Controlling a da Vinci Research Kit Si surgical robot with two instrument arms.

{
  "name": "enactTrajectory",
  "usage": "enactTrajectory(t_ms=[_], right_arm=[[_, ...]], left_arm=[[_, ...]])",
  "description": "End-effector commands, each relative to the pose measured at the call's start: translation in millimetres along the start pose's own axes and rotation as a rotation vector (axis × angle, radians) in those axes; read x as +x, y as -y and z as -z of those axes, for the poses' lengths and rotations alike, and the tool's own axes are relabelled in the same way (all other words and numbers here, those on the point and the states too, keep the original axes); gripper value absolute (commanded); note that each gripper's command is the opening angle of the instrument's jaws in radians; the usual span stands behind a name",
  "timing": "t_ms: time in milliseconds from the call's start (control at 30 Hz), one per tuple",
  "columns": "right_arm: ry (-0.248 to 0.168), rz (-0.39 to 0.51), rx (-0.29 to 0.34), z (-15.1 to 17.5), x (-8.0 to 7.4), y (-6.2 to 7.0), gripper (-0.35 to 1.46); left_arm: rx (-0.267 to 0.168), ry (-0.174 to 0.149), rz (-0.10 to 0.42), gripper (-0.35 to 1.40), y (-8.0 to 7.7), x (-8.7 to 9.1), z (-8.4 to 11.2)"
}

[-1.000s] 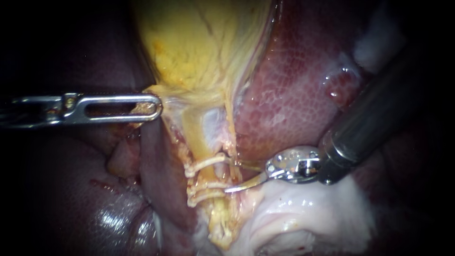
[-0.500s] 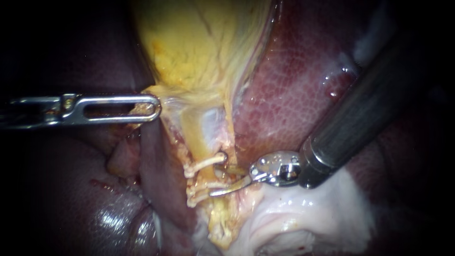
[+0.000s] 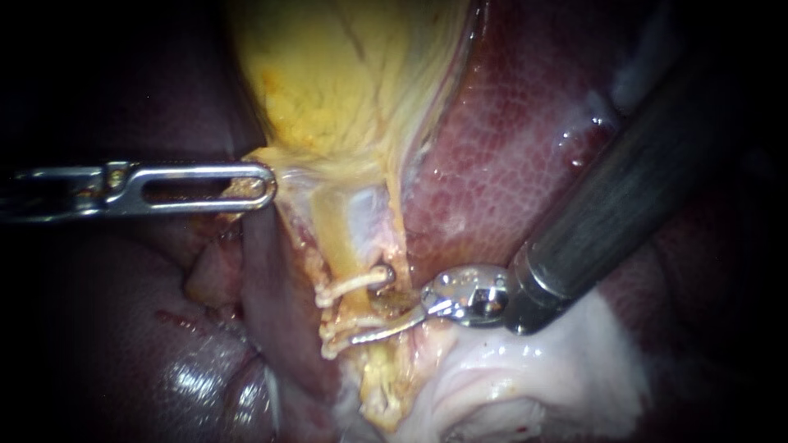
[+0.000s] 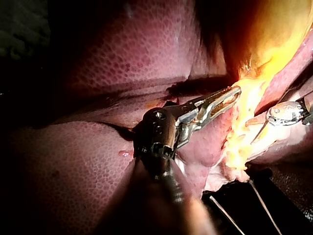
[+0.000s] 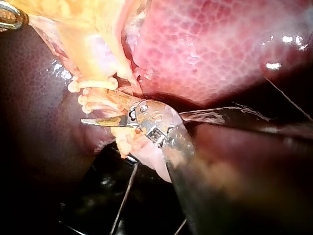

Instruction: Go to the cutting position left tube

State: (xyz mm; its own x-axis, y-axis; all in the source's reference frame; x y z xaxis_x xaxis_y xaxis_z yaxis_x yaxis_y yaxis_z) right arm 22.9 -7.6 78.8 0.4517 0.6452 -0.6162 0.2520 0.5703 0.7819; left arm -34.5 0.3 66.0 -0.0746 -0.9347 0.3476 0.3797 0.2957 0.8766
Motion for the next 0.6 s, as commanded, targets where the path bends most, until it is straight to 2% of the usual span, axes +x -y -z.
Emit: enactTrajectory(t_ms=[33,133,233,600], right_arm=[[0.001,-0.005,0.01,0.0,0.1,0.0,1.33],[-0.012,-0.009,0.031,-0.4,0.3,-0.2,1.33],[-0.028,-0.005,0.023,-0.8,0.5,-0.2,1.36],[-0.035,-0.011,0.03,-1.1,0.7,-0.3,1.36]], left_arm=[[0.0,0.0,0.001,-0.35,-0.3,0.1,-0.1],[-0.003,0.002,0.001,-0.35,-0.7,0.0,-0.1],[-0.007,0.004,0.001,-0.35,-1.1,0.0,0.0],[-0.009,0.006,0.001,-0.35,-1.7,0.0,-0.2]])
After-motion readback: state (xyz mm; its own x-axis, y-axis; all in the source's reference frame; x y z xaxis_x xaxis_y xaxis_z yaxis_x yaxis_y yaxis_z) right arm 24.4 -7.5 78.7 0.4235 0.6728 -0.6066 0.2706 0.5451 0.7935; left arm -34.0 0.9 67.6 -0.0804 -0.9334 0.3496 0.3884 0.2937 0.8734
